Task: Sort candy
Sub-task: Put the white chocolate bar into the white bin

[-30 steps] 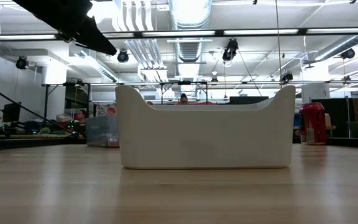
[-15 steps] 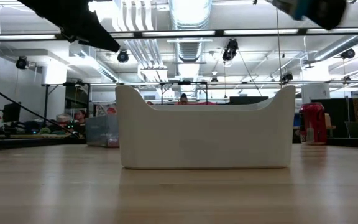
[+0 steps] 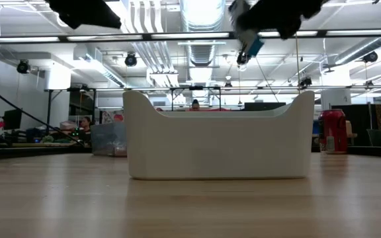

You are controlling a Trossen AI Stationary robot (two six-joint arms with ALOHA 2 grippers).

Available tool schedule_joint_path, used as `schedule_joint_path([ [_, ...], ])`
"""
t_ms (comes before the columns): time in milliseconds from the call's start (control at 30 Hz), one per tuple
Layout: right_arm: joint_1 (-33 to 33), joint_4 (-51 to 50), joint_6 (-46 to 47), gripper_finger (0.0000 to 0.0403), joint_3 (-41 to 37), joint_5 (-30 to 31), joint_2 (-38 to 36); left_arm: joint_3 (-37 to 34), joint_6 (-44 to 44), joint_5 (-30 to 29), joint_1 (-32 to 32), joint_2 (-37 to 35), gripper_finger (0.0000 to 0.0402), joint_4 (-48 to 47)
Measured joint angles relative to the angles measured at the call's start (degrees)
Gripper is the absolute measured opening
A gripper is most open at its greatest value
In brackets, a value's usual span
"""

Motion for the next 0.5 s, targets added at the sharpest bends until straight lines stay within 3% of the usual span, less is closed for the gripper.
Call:
schedule_joint_path([
  [200,-2.4,1.6,0.5,0.0021,0.0,-4.4,3.8,1.8,-0.6,4.3,-3.3,0.0,0.0080,-1.0],
  [500,-4.1,1.6,2.2,0.0110,0.0,-6.0,4.6,2.1,-3.0,4.4,-5.7,0.1,0.0080,-1.1],
])
